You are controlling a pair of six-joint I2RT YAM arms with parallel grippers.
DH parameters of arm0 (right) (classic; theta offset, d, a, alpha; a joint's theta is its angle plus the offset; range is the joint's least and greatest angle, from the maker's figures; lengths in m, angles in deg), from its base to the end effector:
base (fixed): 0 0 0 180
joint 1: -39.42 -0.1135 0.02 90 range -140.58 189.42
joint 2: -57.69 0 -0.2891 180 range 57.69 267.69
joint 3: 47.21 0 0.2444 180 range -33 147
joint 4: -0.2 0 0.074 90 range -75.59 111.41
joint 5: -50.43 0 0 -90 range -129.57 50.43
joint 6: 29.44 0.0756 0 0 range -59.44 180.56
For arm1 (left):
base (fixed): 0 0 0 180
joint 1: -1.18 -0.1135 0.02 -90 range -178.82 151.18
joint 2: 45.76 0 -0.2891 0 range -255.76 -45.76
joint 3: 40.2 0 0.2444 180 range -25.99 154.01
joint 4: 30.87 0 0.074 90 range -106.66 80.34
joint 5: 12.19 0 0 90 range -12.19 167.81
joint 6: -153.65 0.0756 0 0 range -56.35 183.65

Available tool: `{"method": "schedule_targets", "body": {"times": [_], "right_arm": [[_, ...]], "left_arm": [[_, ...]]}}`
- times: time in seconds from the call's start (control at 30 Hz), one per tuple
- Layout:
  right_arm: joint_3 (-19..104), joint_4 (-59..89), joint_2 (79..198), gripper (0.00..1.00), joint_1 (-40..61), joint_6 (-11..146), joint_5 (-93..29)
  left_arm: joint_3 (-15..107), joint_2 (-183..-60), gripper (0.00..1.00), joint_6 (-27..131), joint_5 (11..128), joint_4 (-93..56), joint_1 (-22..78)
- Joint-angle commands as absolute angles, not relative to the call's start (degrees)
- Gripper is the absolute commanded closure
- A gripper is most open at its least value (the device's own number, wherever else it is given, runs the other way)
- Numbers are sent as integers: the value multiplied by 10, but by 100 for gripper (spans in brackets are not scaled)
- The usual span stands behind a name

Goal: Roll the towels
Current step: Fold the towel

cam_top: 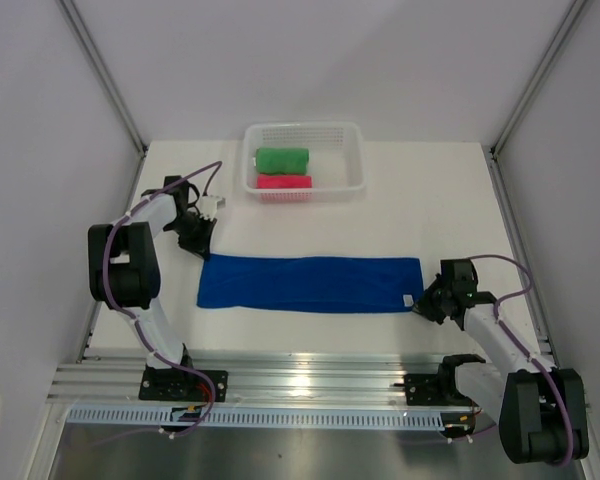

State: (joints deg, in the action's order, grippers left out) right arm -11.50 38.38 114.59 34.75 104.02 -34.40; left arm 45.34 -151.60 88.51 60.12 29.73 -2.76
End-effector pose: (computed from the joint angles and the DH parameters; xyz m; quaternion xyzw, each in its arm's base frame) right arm 0.1650 0.0203 0.1389 0.3087 0.9128 0.1473 0.2232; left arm 0.3520 0.0012 0.1626 0.1908 0.9664 -0.1290 0.1140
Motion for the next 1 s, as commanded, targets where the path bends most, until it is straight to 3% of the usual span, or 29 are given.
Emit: {"method": "schedule_targets", "body": {"times": [0.0,0.23,0.27,0.3,0.37,0.47,0.6,0.7,0.83,0.97], "right_arm": [[-89,445,1137,100,357,1029,-390],[-75,441,1127,99,377,1007,-374],[-72,435,1129,82,375,1002,-367],[-59,439,1132,75,375,997,-362],[-37,467,1143,65,371,979,-370],[8,502,1125,59,363,958,-395],[67,484,1079,61,269,912,-466],[77,365,1112,67,172,805,-376],[151,340,1279,71,12,646,-364],[268,375,1444,71,-66,557,-339]], "left_arm": [[463,-1496,99,882,619,282,-38],[474,-1499,99,886,602,286,-43],[474,-1501,99,887,585,288,-43],[473,-1501,99,885,578,290,-43],[472,-1502,99,885,568,289,-43],[471,-1504,98,886,559,293,-42],[465,-1501,96,889,564,290,-42],[465,-1502,96,890,570,290,-42],[464,-1503,96,891,572,290,-42],[472,-1505,96,885,574,296,-42]]}}
